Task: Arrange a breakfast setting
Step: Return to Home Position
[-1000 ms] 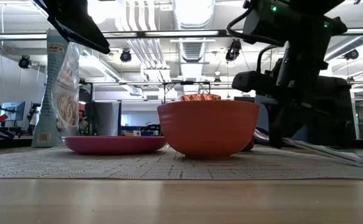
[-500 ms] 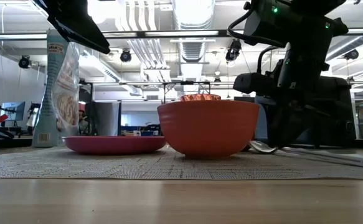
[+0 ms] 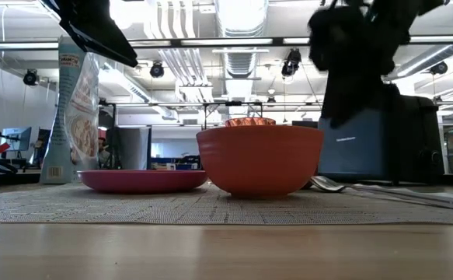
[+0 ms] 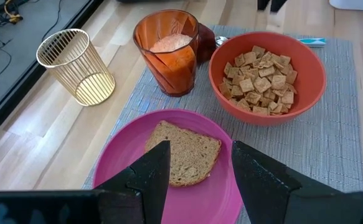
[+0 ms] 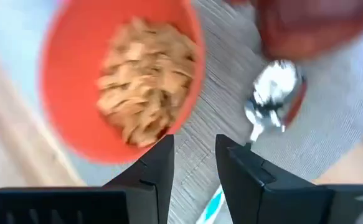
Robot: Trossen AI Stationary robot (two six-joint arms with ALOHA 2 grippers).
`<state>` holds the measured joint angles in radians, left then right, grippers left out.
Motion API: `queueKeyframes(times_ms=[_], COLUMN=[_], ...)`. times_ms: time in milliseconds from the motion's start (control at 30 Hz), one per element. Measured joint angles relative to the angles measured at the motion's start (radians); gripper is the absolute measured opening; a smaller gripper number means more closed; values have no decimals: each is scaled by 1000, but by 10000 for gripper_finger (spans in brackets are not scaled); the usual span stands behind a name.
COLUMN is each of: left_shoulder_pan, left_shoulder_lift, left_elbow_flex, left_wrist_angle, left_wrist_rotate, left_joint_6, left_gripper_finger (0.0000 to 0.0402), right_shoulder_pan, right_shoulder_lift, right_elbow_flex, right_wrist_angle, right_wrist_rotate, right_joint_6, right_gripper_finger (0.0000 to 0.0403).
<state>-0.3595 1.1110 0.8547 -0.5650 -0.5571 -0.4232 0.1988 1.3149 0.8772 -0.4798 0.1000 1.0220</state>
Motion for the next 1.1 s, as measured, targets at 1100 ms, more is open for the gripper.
queueKeyframes(times_ms=[1100], left_shoulder_pan=[2], left_shoulder_lift=[0], left_elbow_flex=[166], left_wrist_angle=[14], left_wrist_rotate=[-56], left_joint_6=[121], left_gripper_finger=[155], right_shoulder_pan=[-134], right_shoulder_lift=[-595], right_elbow_flex=[-607], right_wrist_angle=[685], right_wrist_rotate=[23], right_joint_6=[-742], right_gripper_finger=[88])
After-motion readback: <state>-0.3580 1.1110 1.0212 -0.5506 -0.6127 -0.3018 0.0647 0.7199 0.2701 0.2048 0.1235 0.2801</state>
